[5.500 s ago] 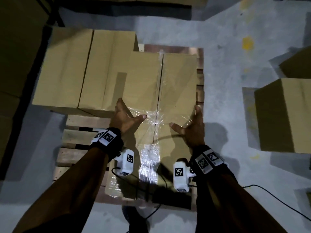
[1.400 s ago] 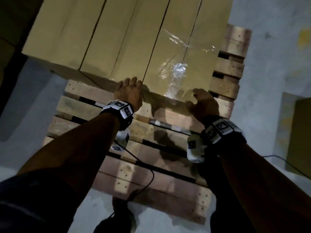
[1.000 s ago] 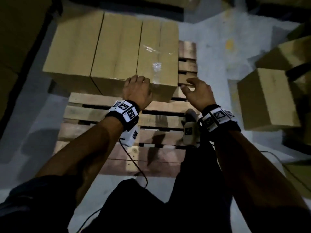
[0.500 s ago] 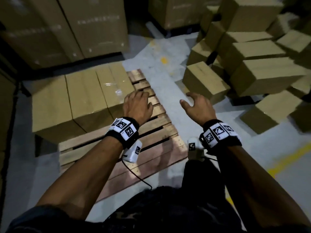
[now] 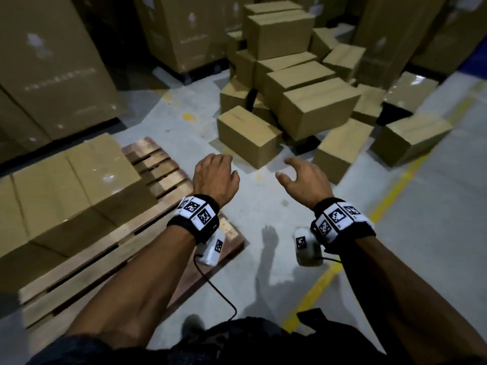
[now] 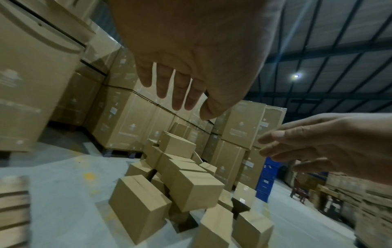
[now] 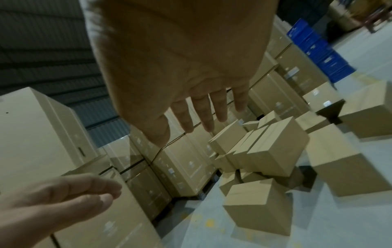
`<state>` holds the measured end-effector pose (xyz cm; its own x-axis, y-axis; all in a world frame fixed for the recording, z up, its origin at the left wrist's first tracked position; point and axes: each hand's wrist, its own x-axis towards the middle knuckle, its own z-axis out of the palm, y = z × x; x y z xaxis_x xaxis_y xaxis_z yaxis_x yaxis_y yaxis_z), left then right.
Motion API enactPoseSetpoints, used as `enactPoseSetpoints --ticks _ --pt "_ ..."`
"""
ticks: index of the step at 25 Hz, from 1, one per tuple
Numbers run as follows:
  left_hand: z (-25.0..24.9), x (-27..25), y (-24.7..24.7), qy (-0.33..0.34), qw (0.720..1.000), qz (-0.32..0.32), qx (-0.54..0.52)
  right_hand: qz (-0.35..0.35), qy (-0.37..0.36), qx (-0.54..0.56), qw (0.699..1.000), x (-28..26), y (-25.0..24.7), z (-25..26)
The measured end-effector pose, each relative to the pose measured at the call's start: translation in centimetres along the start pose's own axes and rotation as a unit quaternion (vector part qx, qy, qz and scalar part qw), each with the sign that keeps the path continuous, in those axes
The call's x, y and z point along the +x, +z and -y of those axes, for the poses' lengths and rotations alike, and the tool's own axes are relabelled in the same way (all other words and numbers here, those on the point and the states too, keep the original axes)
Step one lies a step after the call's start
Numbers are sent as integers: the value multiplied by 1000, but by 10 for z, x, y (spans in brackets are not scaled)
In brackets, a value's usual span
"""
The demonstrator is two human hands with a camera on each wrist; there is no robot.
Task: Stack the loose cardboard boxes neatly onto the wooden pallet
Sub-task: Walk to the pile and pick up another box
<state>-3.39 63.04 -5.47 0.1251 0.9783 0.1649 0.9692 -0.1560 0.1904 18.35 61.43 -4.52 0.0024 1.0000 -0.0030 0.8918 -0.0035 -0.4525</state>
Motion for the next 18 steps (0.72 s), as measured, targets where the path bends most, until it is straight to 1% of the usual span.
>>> enactPoseSetpoints --ticks 3,6,8,11,14,16,18 --pt "-101 4 23 22 999 18 -30 -8 32 -17 999 -31 -48 -90" --pt "-177 11 36 37 998 21 -47 -13 64 -24 998 -46 -82 -158" --pt "-225 22 41 66 996 22 -47 -29 83 -18 996 -49 -104 -198" --pt "-283 48 58 101 992 28 -63 -56 112 -10 992 -44 -130 -248" --pt "-323 81 83 120 989 46 -77 -77 124 -4 989 -32 -147 -286" --pt "-351 111 103 131 986 59 -83 -80 133 -6 988 -10 -156 -317" --pt "-376 151 124 143 983 69 -89 -82 138 -12 987 22 -166 -349"
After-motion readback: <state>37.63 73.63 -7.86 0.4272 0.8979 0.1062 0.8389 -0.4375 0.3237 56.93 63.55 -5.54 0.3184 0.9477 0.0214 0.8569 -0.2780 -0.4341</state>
